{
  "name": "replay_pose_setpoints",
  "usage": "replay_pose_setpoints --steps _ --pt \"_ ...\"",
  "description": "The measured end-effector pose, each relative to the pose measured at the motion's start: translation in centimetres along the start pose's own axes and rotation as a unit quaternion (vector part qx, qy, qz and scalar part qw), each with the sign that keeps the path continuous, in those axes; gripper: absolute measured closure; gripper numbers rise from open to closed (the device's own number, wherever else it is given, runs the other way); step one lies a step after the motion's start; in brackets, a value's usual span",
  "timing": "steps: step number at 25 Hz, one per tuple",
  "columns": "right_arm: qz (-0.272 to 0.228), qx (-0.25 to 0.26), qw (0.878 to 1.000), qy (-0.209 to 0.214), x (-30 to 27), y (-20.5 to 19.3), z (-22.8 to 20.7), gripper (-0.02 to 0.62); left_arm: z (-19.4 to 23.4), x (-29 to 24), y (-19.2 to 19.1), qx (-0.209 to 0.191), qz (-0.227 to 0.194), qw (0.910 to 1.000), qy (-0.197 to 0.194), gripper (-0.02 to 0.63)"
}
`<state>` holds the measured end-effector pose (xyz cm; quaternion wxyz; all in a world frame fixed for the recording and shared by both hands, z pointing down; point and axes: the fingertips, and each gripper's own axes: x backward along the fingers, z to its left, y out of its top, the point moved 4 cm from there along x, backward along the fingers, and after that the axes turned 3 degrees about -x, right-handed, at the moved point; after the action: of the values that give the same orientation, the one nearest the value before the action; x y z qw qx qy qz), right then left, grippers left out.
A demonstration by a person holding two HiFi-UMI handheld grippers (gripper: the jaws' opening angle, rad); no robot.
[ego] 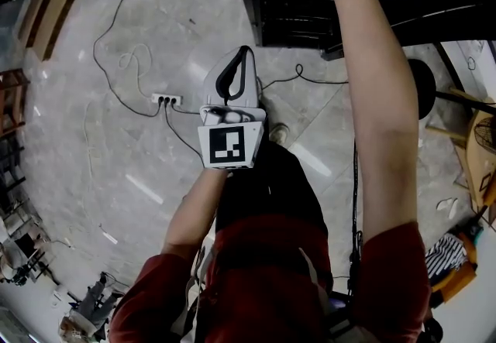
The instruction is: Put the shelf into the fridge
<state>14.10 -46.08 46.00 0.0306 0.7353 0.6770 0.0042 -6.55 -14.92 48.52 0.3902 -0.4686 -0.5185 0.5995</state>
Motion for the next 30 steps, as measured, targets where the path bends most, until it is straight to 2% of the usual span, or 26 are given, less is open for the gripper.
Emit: replay_pose_setpoints --steps 6,9,12,15,19,24,30 --pt "-0.005 0.0 1.0 0.003 -0.7 0.0 -0.1 0.586 0.1 -0.3 0.3 0.001 -0.005 1.0 0.004 0.601" --pt "-0.006 0.005 1.0 0.025 -0.7 0.1 0.2 0.574 0.0 -0.2 0.5 0.004 -0.006 0.9999 0.007 0.601" --pt "-0.001 0.011 0.998 0.057 -0.7 0.0 0.4 0.525 0.2 -0.1 0.6 0.001 -0.008 0.9999 0.011 0.601" --pt "0.004 0.01 0.996 0.085 -0.4 0.1 0.4 0.447 0.1 -0.2 0.5 -0.001 -0.007 0.9999 0.012 0.601" --pt "0.002 0.012 0.994 0.105 0.7 0.3 0.3 0.4 -0.2 0.0 0.8 -0.007 -0.009 0.9999 0.011 0.601" --pt "-0.004 0.007 0.993 0.116 2.8 0.9 -1.0 0.4 -0.7 0.2 1.7 -0.015 -0.013 0.9998 0.008 0.601" --pt "0.021 0.011 0.991 0.134 5.9 0.1 -2.0 0.385 -1.4 0.4 2.4 -0.021 -0.014 0.9997 0.004 0.601"
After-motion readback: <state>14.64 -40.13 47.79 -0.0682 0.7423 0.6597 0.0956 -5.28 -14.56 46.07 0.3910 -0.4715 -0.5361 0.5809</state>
